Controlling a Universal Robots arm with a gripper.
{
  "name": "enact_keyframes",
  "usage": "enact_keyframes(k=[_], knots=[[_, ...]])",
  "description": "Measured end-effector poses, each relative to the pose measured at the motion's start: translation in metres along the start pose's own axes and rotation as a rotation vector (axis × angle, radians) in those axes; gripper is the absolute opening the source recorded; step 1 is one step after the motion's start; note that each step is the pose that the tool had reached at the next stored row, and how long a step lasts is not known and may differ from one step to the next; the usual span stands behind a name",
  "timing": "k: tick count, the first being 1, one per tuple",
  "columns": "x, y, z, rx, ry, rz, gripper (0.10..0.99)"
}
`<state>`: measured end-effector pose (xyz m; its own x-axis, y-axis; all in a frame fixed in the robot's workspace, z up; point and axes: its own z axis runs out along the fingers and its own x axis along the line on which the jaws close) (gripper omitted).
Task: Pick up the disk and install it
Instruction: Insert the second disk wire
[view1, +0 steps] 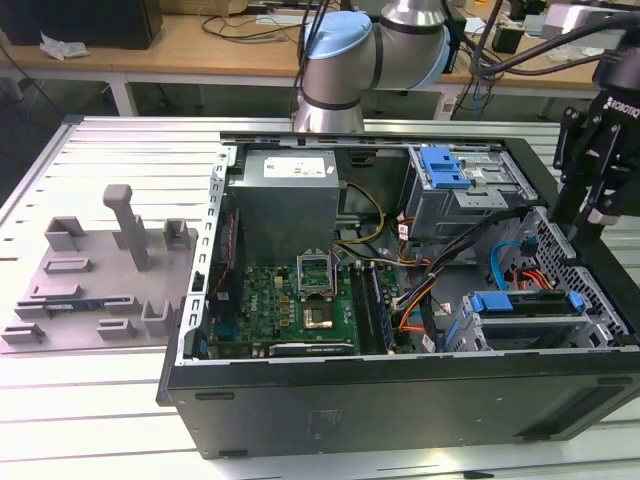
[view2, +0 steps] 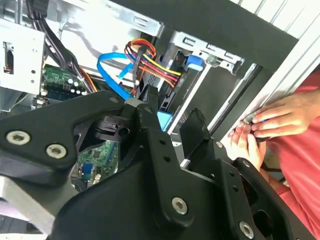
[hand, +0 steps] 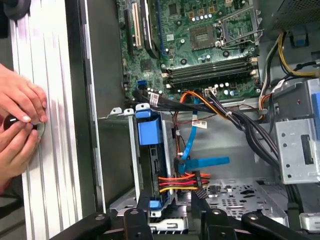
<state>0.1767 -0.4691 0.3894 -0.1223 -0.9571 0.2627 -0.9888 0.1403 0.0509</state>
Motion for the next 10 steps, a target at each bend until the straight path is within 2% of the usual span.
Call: enact_keyframes(k=[2, 4, 5, 8, 10], knots=[[-0.0010, 0.0089, 0.0022, 0.001, 0.0090, 0.002, 0.455], [-0.0047, 0.0108, 0.0026, 0.001, 0.0117, 0.002, 0.439], [-0.0081, 0.0115, 0.0023, 0.001, 0.0134, 0.003, 0.365], [-0.0139, 0.0133, 0.0023, 0.001, 0.0156, 0.003, 0.365], [-0.0149, 0.0150, 0.0047, 0.001, 0.0170, 0.004, 0.365]])
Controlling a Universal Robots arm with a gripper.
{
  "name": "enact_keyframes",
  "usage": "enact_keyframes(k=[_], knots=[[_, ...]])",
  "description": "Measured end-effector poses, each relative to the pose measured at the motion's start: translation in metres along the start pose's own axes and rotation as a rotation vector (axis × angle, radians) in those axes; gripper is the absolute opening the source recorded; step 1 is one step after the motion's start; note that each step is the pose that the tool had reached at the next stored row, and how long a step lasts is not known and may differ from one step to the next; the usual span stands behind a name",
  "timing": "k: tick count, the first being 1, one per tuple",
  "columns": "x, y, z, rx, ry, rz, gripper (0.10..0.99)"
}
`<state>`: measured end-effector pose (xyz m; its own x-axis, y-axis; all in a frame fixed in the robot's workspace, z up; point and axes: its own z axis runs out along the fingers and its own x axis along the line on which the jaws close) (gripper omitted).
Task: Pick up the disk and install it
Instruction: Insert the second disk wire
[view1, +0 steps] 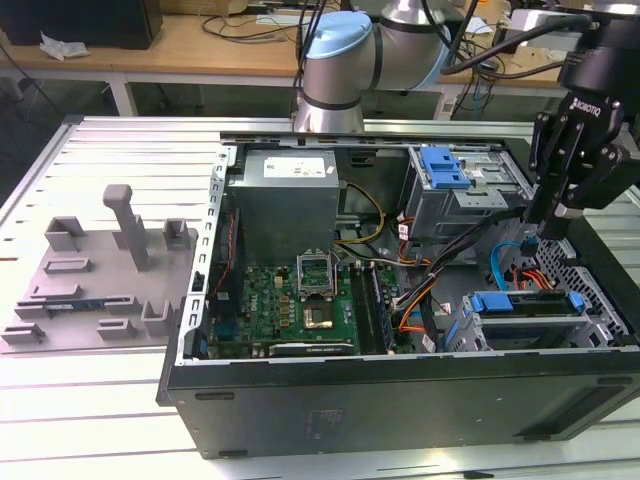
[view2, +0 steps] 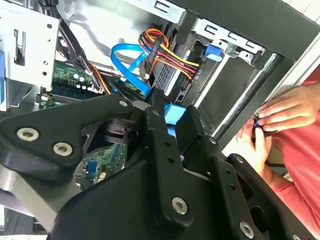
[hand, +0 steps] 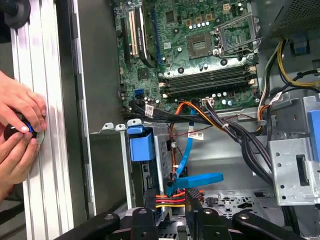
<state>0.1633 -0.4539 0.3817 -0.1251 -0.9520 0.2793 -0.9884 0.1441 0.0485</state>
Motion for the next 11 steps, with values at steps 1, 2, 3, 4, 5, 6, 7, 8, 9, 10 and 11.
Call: enact_keyframes(k=[1, 2, 3, 4, 5, 6, 7, 8, 9, 10, 11], knots=[[-0.0003, 0.0001, 0.0011, -0.001, -0.0002, 0.004, 0.365], [-0.0001, 0.0002, 0.0019, -0.003, -0.0005, 0.012, 0.365], [-0.0001, 0.0001, 0.0027, -0.006, -0.0011, 0.019, 0.365], [-0.0003, 0.0001, 0.0032, -0.008, -0.0014, 0.026, 0.365], [-0.0005, 0.0000, 0.0042, -0.011, -0.0019, 0.038, 0.365], [-0.0007, 0.0000, 0.0049, -0.013, -0.0020, 0.043, 0.365], [-0.0009, -0.0001, 0.0056, -0.014, -0.0019, 0.047, 0.365], [-0.0011, -0.0001, 0.0066, -0.015, -0.0010, 0.052, 0.365], [-0.0016, -0.0002, 0.0079, -0.015, 0.0032, 0.053, 0.365], [-0.0017, -0.0002, 0.0085, -0.015, 0.0059, 0.053, 0.365], [-0.0020, -0.0003, 0.0094, -0.016, 0.0096, 0.053, 0.365]])
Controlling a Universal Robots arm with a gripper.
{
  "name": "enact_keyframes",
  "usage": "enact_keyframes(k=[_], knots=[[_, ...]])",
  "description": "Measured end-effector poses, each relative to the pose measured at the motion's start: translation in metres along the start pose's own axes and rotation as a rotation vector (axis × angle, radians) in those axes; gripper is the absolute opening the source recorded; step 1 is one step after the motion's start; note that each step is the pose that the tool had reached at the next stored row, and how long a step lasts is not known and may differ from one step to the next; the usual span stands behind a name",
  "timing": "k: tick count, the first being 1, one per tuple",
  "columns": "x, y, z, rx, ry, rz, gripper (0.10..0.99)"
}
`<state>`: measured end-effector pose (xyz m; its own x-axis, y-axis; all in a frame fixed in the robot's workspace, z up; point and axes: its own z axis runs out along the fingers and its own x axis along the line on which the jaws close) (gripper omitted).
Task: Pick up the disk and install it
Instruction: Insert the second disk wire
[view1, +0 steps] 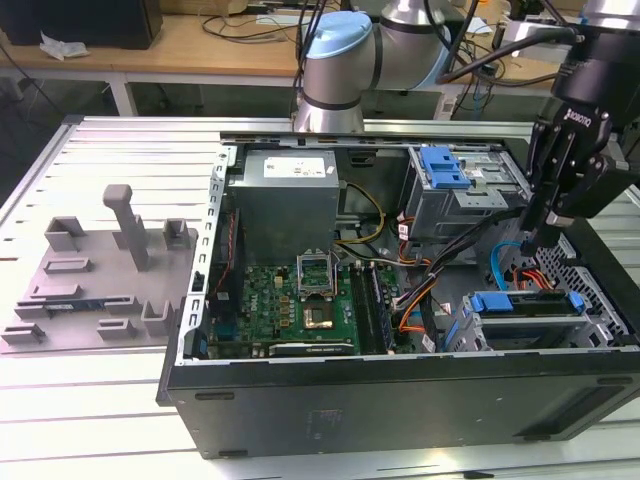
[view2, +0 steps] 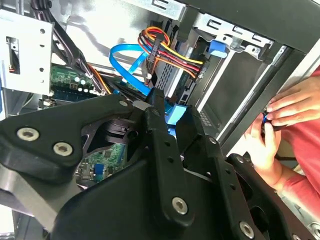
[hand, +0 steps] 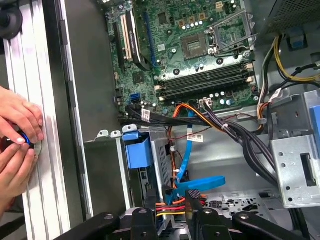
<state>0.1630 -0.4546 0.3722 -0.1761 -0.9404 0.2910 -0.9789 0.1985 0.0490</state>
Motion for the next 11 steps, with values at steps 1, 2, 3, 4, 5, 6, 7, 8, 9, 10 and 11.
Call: enact_keyframes(k=[1, 2, 3, 4, 5, 6, 7, 8, 9, 10, 11], knots=[[-0.0002, 0.0000, 0.0007, -0.001, 0.0025, 0.000, 0.365], [-0.0003, 0.0000, 0.0011, -0.001, 0.0037, -0.001, 0.365], [-0.0005, 0.0000, 0.0019, -0.001, 0.0053, -0.003, 0.365], [-0.0007, -0.0001, 0.0023, 0.000, 0.0060, -0.006, 0.365], [-0.0009, -0.0002, 0.0027, 0.002, 0.0071, -0.012, 0.365], [-0.0010, -0.0002, 0.0031, 0.004, 0.0078, -0.019, 0.365], [-0.0010, -0.0001, 0.0033, 0.006, 0.0084, -0.024, 0.365], [-0.0009, -0.0002, 0.0033, 0.008, 0.0092, -0.030, 0.365], [-0.0009, 0.0000, 0.0034, 0.008, 0.0093, -0.031, 0.365], [-0.0010, 0.0001, 0.0035, 0.008, 0.0097, -0.032, 0.365], [-0.0009, 0.0007, 0.0036, 0.009, 0.0123, -0.031, 0.365]])
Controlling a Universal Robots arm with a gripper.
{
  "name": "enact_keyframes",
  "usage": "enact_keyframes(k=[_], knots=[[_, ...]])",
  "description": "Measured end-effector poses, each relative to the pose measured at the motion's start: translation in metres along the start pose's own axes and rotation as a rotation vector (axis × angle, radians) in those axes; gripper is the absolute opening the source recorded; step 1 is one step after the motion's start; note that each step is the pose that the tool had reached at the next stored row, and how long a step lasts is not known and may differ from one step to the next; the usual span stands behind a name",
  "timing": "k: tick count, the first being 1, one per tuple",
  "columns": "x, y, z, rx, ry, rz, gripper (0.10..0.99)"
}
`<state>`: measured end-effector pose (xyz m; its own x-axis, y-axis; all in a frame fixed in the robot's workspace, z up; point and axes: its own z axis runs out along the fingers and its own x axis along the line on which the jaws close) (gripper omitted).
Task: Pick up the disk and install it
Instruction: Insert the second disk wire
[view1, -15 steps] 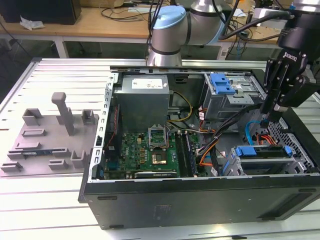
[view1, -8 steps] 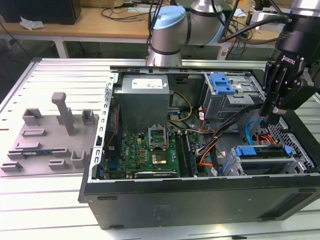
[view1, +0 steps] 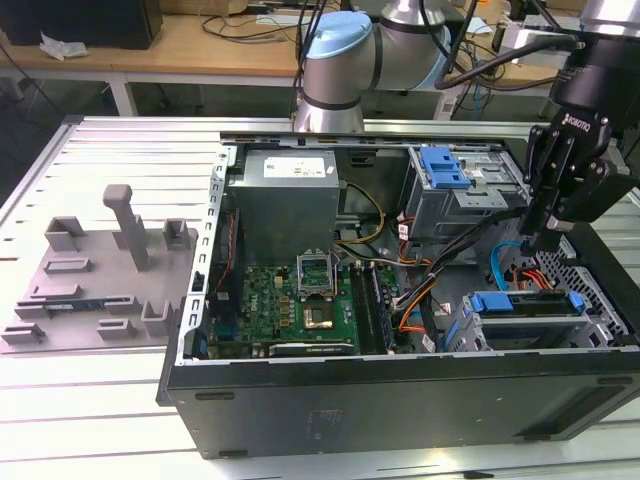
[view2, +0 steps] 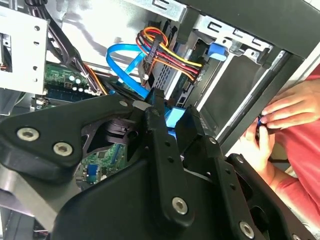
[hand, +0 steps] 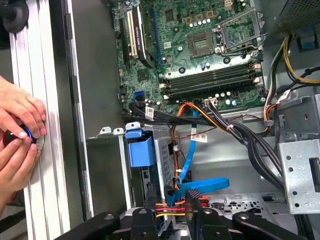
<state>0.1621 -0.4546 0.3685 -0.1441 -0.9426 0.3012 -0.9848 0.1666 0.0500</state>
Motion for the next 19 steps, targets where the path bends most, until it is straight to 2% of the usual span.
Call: enact_keyframes(k=[1, 2, 3, 8, 15, 17, 18, 19], knots=[[-0.0017, 0.0011, 0.0000, 0.006, 0.0346, 0.001, 0.365], [-0.0121, 0.0034, -0.0015, 0.012, 0.0620, -0.002, 0.365], [-0.0138, 0.0038, -0.0003, 0.017, 0.0838, -0.005, 0.365], [-0.0146, 0.0047, 0.0026, 0.020, 0.0855, -0.013, 0.365], [-0.0153, 0.0050, 0.0053, 0.023, 0.0825, -0.018, 0.365], [-0.0154, 0.0050, 0.0057, 0.023, 0.0816, -0.018, 0.349], [-0.0156, 0.0050, 0.0061, 0.023, 0.0810, -0.019, 0.282], [-0.0156, 0.0050, 0.0064, 0.023, 0.0806, -0.019, 0.282]])
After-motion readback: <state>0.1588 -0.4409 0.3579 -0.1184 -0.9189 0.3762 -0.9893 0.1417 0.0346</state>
